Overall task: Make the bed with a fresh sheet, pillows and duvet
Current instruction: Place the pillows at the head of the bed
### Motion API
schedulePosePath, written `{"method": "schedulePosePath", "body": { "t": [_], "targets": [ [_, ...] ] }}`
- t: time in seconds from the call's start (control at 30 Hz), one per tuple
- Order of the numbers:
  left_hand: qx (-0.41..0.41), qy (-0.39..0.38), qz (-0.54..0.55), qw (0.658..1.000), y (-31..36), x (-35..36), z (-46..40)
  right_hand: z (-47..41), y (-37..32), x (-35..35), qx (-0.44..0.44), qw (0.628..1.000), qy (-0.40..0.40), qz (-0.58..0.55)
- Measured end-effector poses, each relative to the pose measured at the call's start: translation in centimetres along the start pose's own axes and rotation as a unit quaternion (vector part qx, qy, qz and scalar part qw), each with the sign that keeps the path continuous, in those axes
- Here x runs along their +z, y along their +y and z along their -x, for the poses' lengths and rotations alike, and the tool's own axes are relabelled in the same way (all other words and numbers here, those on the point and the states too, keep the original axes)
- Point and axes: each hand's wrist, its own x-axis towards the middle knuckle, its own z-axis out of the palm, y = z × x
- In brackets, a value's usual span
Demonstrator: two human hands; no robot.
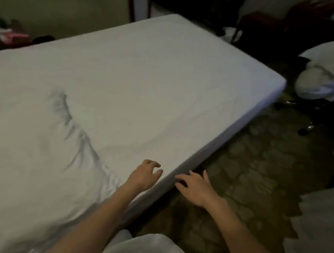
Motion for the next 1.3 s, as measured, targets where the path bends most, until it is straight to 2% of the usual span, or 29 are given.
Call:
{"method": "schedulePosePath", "body": {
  "t": [0.17,0.3,0.43,0.57,0.87,1.03,1.3],
  "targets": [
    [0.065,-0.084,0.039,0.994,9.2,-0.1,-1.4,5.7,7.1,-3.4,0.127,0.980,0.050,-0.144],
    [0.108,-0.137,0.047,0.983,14.4,1.4,-3.0,8.5,11.7,-4.6,0.193,0.919,0.106,-0.327],
    [0.130,-0.192,0.034,0.972,18.6,2.5,-6.6,8.8,15.4,-7.0,0.234,0.864,0.172,-0.412],
    [0.133,-0.181,-0.001,0.974,22.0,3.1,-11.6,6.5,19.3,-11.0,0.247,0.837,0.221,-0.436],
    [0.137,-0.188,0.054,0.971,33.0,2.2,-25.6,-0.9,28.7,-24.6,0.248,0.823,0.275,-0.432],
    [0.146,-0.212,0.045,0.965,42.1,2.2,-32.7,-3.9,35.0,-28.9,0.288,0.815,0.263,-0.427],
    [0.221,-0.213,0.028,0.951,60.9,3.6,-47.1,-10.8,50.0,-36.1,0.336,0.765,0.272,-0.477]
  ]
}}
